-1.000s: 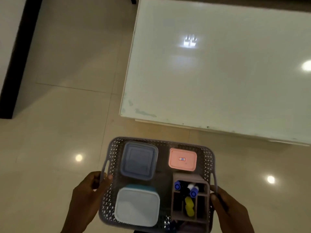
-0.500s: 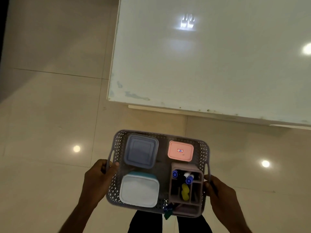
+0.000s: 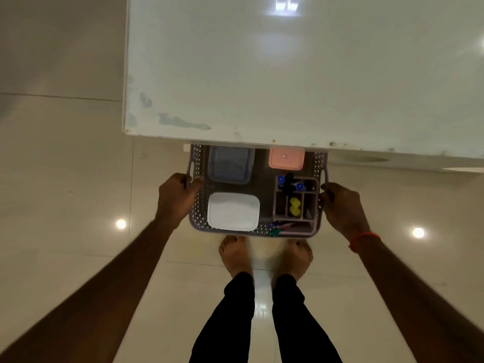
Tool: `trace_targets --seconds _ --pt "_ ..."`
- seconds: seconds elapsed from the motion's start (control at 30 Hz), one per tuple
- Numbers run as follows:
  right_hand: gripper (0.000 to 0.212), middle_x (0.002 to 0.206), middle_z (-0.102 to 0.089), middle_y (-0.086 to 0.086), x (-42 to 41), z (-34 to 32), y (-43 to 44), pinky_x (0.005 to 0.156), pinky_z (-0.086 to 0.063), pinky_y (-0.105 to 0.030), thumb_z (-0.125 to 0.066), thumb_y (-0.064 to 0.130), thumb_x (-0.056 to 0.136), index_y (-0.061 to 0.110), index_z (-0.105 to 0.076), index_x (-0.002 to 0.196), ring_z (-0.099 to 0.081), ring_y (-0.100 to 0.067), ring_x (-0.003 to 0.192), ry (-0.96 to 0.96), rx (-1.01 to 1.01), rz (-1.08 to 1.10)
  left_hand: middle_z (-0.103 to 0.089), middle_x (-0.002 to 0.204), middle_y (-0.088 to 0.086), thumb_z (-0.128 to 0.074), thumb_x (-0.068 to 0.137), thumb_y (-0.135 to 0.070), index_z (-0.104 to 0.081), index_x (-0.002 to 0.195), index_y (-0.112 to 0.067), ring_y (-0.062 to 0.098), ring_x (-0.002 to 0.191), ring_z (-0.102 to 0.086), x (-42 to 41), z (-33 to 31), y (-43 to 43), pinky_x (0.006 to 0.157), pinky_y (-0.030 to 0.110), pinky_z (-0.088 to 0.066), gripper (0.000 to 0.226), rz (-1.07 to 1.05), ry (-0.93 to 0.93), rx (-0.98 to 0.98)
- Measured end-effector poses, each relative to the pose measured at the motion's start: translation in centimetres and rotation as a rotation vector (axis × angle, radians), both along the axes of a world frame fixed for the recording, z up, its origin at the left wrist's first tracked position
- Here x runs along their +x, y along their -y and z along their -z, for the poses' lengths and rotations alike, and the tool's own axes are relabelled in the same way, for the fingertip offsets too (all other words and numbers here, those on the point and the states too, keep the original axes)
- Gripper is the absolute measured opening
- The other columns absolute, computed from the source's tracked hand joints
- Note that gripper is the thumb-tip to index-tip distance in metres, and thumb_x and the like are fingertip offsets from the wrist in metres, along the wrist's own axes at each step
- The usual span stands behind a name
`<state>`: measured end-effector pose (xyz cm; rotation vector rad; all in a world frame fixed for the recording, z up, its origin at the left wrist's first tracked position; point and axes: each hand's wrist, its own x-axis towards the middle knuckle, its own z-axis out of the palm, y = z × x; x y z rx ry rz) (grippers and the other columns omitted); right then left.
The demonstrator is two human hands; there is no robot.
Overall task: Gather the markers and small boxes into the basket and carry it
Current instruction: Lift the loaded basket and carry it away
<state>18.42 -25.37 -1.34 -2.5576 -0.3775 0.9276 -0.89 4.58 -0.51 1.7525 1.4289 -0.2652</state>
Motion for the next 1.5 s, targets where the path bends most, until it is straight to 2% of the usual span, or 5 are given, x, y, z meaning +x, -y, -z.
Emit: trace_targets --seconds 0.73,0.87,1.0,1.13,1.5 --pt "0.02 0.109 -0.07 -0.023 5.5 13.4 -3.6 0.091 -0.056 -0.047 -0.051 0.003 0.095 -0.005 -0.068 0.103 -0.068 -0.039 0.1 -0.017 -0.08 0.057 -0.067 0.09 0.02 -0.068 0.092 -0.04 -0.06 0.085 0.004 0.023 0.077 -0.054 5.1 10.5 -4.8 0.058 0.022 -0.035 0.045 0.215 0.035 0.046" --pt "0.018 0.098 -0.072 -0.019 6.3 13.4 -4.0 0.09 -0.058 -0.046 -0.049 0.005 0.095 0.0 -0.065 0.09 -0.069 -0.035 0.092 -0.033 -0.025 0.112 -0.07 0.09 0.015 -0.069 0.091 -0.037 -0.065 0.09 -0.001 0.029 0.087 -0.063 5.7 10.8 -5.3 0.068 0.029 -0.042 0.036 0.274 0.058 0.083" --pt "0.013 0.099 -0.068 -0.013 7.6 17.6 -3.2 0.092 -0.047 -0.04 -0.045 0.012 0.099 0.016 -0.057 0.097 -0.058 -0.029 0.093 0.032 -0.096 0.123 -0.067 0.122 -0.001 -0.071 0.093 -0.015 -0.064 0.125 -0.016 0.009 0.11 -0.061 6.9 11.3 -5.0 0.092 0.009 -0.044 0.032 0.212 0.299 -0.008" --pt "0.025 0.097 -0.06 -0.016 -11.2 28.5 8.2 0.071 -0.041 -0.043 -0.041 0.015 0.097 0.025 -0.047 0.12 -0.05 -0.032 0.077 -0.18 -0.121 0.458 -0.061 0.117 0.023 -0.026 0.099 -0.009 -0.032 0.134 -0.031 0.042 0.097 -0.063 -5.5 23.9 11.2 0.085 0.05 -0.046 0.042 -0.017 -0.003 -0.055" --pt "0.025 0.088 -0.05 -0.016 -14.6 28.5 7.9 0.064 -0.041 -0.042 -0.049 0.006 0.091 0.015 -0.054 0.114 -0.051 -0.035 0.072 -0.116 -0.097 0.623 -0.058 0.098 0.016 -0.045 0.092 -0.007 -0.058 0.107 -0.018 0.034 0.078 -0.054 -8.6 29.6 16.9 0.071 0.045 -0.041 0.023 -0.296 -0.077 -0.114"
